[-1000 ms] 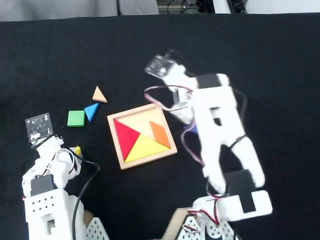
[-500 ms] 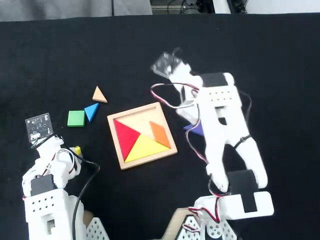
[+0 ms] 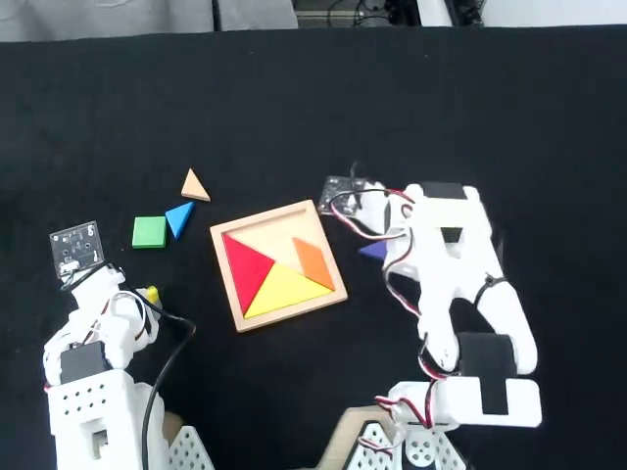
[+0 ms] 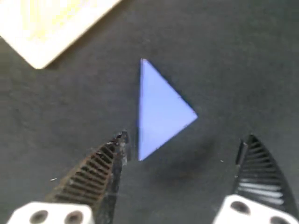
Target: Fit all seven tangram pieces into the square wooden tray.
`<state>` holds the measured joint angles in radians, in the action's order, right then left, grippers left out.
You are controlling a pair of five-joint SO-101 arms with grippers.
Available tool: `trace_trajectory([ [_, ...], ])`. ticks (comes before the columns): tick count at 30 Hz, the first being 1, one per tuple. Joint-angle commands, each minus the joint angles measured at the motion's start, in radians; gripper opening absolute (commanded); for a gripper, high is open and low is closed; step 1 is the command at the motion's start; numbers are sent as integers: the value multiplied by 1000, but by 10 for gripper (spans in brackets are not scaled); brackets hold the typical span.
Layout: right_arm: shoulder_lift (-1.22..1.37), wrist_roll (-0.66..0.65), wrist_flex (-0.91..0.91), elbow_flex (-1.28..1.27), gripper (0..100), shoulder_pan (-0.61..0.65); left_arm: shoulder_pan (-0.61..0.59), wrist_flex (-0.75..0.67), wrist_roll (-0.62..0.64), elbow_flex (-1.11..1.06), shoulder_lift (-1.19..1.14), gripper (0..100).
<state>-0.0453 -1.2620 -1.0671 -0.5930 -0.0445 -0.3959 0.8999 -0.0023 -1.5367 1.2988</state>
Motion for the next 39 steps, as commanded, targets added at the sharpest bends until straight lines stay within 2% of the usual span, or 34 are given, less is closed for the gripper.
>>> trace_trajectory([
  [1,16,-20,78,-5,363,-25,13,-15,-6,7,8,210],
  [6,127,-20,118,12,364,-17,13,-15,-6,7,8,210],
  [20,254,8,38,177,361,6,13,-15,-6,7,8,210],
  [32,381,120,-77,335,355,55,13,-15,-6,7,8,210],
  [39,386,120,-77,338,183,52,13,-15,-6,7,8,210],
])
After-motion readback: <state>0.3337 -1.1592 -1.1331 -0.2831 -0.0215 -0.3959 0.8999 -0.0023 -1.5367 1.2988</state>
